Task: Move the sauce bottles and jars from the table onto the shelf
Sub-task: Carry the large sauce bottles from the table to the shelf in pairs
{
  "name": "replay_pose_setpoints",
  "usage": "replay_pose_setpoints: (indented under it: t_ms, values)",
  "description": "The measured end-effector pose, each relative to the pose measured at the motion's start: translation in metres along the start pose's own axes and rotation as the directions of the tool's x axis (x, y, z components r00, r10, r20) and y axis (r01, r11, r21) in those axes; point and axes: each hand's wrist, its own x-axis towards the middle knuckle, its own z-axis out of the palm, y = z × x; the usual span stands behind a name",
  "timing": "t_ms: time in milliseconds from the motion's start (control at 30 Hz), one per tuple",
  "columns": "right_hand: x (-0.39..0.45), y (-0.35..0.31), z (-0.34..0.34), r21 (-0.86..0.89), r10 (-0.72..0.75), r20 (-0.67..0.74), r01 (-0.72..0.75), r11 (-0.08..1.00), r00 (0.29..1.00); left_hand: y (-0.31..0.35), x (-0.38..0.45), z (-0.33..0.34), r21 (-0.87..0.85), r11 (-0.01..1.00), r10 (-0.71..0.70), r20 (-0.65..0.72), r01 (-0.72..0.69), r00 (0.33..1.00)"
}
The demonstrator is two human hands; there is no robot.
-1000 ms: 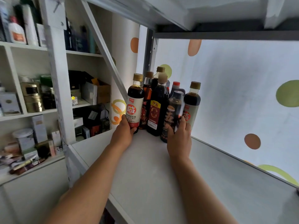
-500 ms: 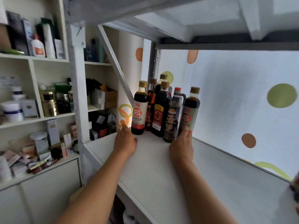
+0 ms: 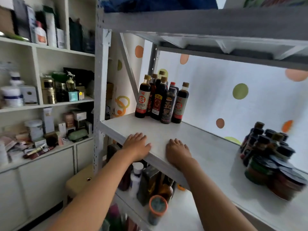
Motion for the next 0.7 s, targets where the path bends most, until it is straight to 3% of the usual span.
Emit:
replay_pose_setpoints:
  t_ms: [100, 200, 367, 467, 700]
  values:
    - [-0.033, -0.001, -0.002, 0.009, -0.017, 0.020, 0.017, 1.000, 1.000, 0.008, -0.039, 0.012, -0.078, 0.995, 0.050, -0.067, -0.055, 0.997]
    - [-0.063, -0.002, -0.002, -0.002, -0.042, -0.010, 0.042, 0.999, 0.999, 0.014, -0.070, 0.012, -0.139, 0.985, 0.096, -0.036, -0.100, 0.995]
    - [-0.122, 0.002, 0.007, -0.109, -0.153, -0.152, 0.137, 0.984, 0.977, 0.023, -0.127, 0.018, 0.000, 0.990, 0.138, -0.068, -0.138, 0.988]
    - [-0.155, 0.004, 0.012, -0.018, -0.142, -0.228, 0.142, 0.990, 0.963, 0.042, -0.172, 0.032, 0.083, 0.987, 0.148, -0.124, -0.138, 0.981]
    - [-0.257, 0.028, 0.045, 0.136, -0.366, -0.104, 0.377, 0.916, 0.925, 0.096, -0.274, 0.092, 0.208, 0.978, 0.048, -0.216, -0.002, 0.975]
